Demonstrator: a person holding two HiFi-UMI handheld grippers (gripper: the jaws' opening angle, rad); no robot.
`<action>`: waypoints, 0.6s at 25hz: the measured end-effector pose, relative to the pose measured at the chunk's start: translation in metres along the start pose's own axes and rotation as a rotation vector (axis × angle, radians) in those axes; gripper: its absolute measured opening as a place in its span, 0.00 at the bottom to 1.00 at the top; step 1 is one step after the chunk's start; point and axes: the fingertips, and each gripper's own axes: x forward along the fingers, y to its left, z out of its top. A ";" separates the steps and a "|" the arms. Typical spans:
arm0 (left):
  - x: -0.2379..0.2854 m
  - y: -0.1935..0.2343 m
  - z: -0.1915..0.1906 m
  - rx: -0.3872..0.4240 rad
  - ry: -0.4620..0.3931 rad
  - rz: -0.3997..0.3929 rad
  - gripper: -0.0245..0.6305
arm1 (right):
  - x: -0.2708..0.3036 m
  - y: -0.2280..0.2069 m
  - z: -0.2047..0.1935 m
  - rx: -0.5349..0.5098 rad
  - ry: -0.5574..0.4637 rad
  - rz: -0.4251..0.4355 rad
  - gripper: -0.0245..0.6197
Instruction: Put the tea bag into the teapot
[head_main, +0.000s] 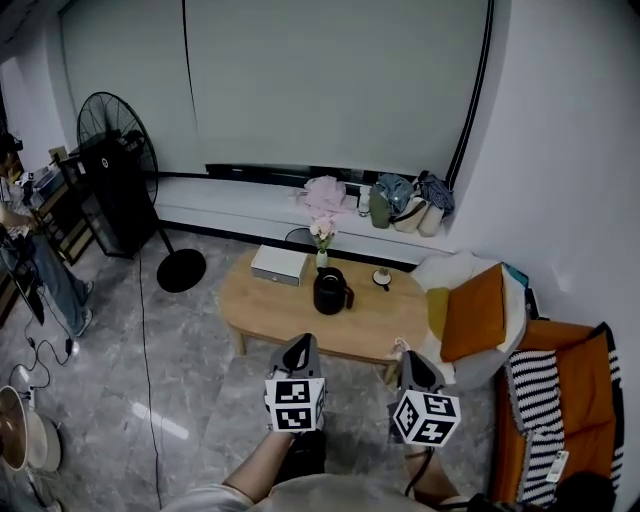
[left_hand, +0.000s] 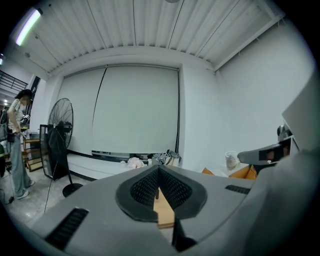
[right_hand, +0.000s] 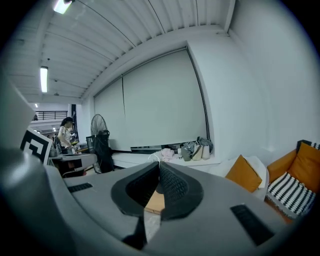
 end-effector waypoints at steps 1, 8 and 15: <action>0.005 0.001 0.000 -0.001 0.001 -0.001 0.05 | 0.004 -0.005 0.001 0.005 0.001 -0.007 0.09; 0.056 0.015 0.018 0.024 -0.023 -0.011 0.05 | 0.043 -0.021 0.028 0.022 -0.057 -0.040 0.09; 0.110 0.034 0.047 0.013 -0.047 -0.017 0.05 | 0.085 -0.032 0.058 0.014 -0.081 -0.074 0.09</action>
